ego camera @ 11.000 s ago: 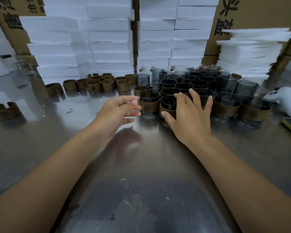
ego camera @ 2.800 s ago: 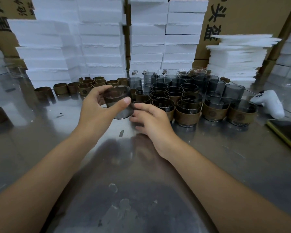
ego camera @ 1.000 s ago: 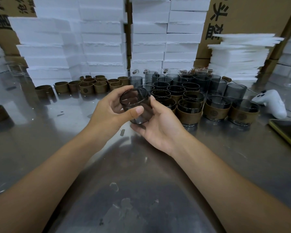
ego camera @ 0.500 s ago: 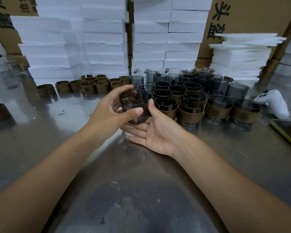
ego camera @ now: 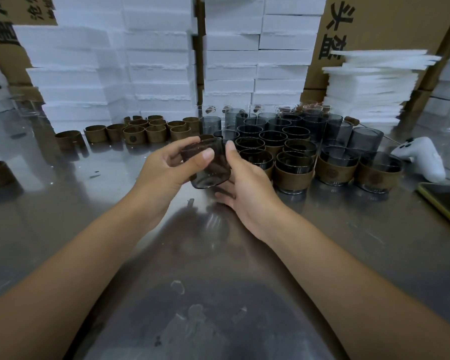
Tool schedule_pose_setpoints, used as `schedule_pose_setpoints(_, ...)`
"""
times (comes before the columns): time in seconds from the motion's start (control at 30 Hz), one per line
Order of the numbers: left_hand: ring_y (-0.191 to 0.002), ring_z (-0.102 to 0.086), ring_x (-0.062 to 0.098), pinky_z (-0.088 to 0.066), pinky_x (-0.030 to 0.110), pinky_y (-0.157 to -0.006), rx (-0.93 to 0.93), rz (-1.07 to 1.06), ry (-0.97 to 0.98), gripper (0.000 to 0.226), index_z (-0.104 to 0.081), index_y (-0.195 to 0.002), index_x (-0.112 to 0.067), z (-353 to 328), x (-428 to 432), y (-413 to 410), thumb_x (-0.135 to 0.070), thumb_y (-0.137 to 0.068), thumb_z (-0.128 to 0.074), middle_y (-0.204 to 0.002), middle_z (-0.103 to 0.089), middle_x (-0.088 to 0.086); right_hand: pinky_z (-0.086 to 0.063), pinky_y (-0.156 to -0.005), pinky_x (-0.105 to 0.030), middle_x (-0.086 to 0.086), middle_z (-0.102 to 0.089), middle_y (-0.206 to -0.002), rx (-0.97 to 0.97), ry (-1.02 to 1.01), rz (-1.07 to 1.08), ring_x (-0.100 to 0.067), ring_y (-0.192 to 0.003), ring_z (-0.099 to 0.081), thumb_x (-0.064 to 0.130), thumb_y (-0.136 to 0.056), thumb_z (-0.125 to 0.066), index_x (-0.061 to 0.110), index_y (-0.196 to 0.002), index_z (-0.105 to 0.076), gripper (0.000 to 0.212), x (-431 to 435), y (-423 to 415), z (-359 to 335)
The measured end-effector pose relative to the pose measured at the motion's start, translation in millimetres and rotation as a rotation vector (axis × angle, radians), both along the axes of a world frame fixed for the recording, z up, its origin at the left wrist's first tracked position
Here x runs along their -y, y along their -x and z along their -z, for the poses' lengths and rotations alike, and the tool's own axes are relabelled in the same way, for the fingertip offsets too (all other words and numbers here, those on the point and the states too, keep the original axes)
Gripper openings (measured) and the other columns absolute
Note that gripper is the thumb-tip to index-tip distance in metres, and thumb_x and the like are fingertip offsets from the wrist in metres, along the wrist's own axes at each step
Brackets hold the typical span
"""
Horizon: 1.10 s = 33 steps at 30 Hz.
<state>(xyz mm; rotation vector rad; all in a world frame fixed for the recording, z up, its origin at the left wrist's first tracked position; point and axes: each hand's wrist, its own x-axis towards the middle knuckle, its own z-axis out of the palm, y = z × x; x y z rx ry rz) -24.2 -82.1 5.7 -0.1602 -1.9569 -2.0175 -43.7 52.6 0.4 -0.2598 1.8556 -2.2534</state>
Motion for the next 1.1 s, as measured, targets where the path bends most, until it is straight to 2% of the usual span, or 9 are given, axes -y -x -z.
schedule_pose_setpoints(0.07,-0.105,-0.066,0.019,-0.051,0.03,-0.09,0.041,0.035,-0.021,0.063,-0.065,-0.117,-0.014,-0.9,-0.6,-0.6,-0.042,-0.061,-0.072,-0.109,-0.071,0.006,-0.048,-0.078,-0.027,0.003,-0.074,-0.092,-0.108,-0.037,-0.007,-0.016,-0.095,-0.069,0.052,-0.093,-0.049,0.029,-0.09,-0.07,0.031,1.9,-3.3,-0.4)
schedule_pose_setpoints(0.17,-0.105,-0.066,0.024,-0.055,0.027,-0.085,0.057,0.078,-0.035,0.057,-0.066,-0.113,-0.007,-2.3,-1.3,-1.8,-0.042,-0.068,-0.068,-0.113,-0.069,0.015,-0.047,-0.08,-0.022,0.008,-0.072,-0.091,-0.201,-0.091,-0.016,-0.005,-0.091,-0.067,0.047,-0.091,-0.054,0.024,-0.099,-0.068,0.027,2.9,-6.2,1.0)
schedule_pose_setpoints(0.27,-0.099,-0.068,0.022,-0.056,0.024,-0.08,0.091,0.099,-0.033,0.052,-0.067,-0.11,-0.007,-1.9,-1.8,-1.6,-0.043,-0.072,-0.065,-0.108,-0.071,0.015,-0.051,-0.09,-0.031,-0.004,-0.073,-0.102,-0.188,-0.096,-0.014,-0.017,-0.101,-0.067,0.044,-0.092,-0.055,0.015,-0.104,-0.068,0.034,3.7,-6.1,2.6)
schedule_pose_setpoints(0.4,-0.095,-0.067,0.01,-0.051,0.022,-0.076,0.131,0.133,0.053,0.049,-0.067,-0.106,-0.024,0.1,-2.6,-2.3,-0.051,-0.064,-0.068,-0.1,-0.072,-0.001,-0.046,-0.101,-0.047,-0.012,-0.071,-0.106,-0.167,-0.089,0.026,-0.028,-0.107,-0.064,0.044,-0.093,-0.053,0.014,-0.1,-0.068,0.035,5.4,-6.2,4.2)
schedule_pose_setpoints(0.6,-0.088,-0.069,0.01,-0.047,0.026,-0.077,0.162,0.081,0.005,0.078,-0.06,-0.122,-0.019,-0.6,0.4,-0.5,-0.049,-0.051,-0.076,-0.094,-0.074,-0.001,-0.052,-0.089,-0.031,0.012,-0.072,-0.081,-0.154,-0.021,0.023,-0.006,-0.087,-0.068,0.043,-0.089,-0.061,0.024,-0.091,-0.069,0.02,1.8,-4.2,4.2)
schedule_pose_setpoints(0.7,-0.08,-0.068,0.005,-0.047,0.021,-0.074,0.163,0.13,-0.04,0.055,-0.066,-0.106,-0.018,-1.5,1.3,-0.8,-0.043,-0.057,-0.074,-0.087,-0.074,-0.005,-0.049,-0.064,-0.009,0.018,-0.071,-0.073,-0.132,0.059,0.026,0.009,-0.072,-0.065,0.037,-0.084,-0.069,0.023,-0.093,-0.068,0.017,-1.6,-4.6,1.6)
schedule_pose_setpoints(0.77,-0.08,-0.068,0.004,-0.047,0.02,-0.074,0.165,0.163,-0.046,0.045,-0.069,-0.095,-0.021,-0.7,2.0,-1.0,-0.044,-0.056,-0.073,-0.087,-0.074,-0.007,-0.045,-0.055,-0.005,0.019,-0.071,-0.071,-0.108,0.094,0.041,0.011,-0.068,-0.065,0.035,-0.081,-0.072,0.019,-0.099,-0.067,0.024,-2.9,-5.3,0.2)
schedule_pose_setpoints(0.93,-0.083,-0.069,0.005,-0.049,0.02,-0.078,0.178,0.203,-0.068,0.038,-0.07,-0.094,-0.022,-0.1,4.3,-0.3,-0.044,-0.063,-0.069,-0.094,-0.074,-0.005,-0.047,-0.056,-0.011,0.01,-0.073,-0.083,-0.053,0.145,0.052,0.0,-0.074,-0.068,0.037,-0.077,-0.072,0.015,-0.105,-0.068,0.037,-3.4,-6.5,-3.4)
schedule_pose_setpoints(1.1,-0.08,-0.068,0.007,-0.048,0.026,-0.085,0.221,0.24,-0.107,0.027,-0.077,-0.08,-0.028,-2.7,6.1,0.2,-0.048,-0.067,-0.063,-0.092,-0.073,-0.005,-0.047,-0.062,-0.015,0.009,-0.072,-0.08,-0.02,0.158,0.024,-0.005,-0.075,-0.064,0.049,-0.071,-0.067,0.025,-0.089,-0.069,0.03,-6.6,-3.2,-3.9)
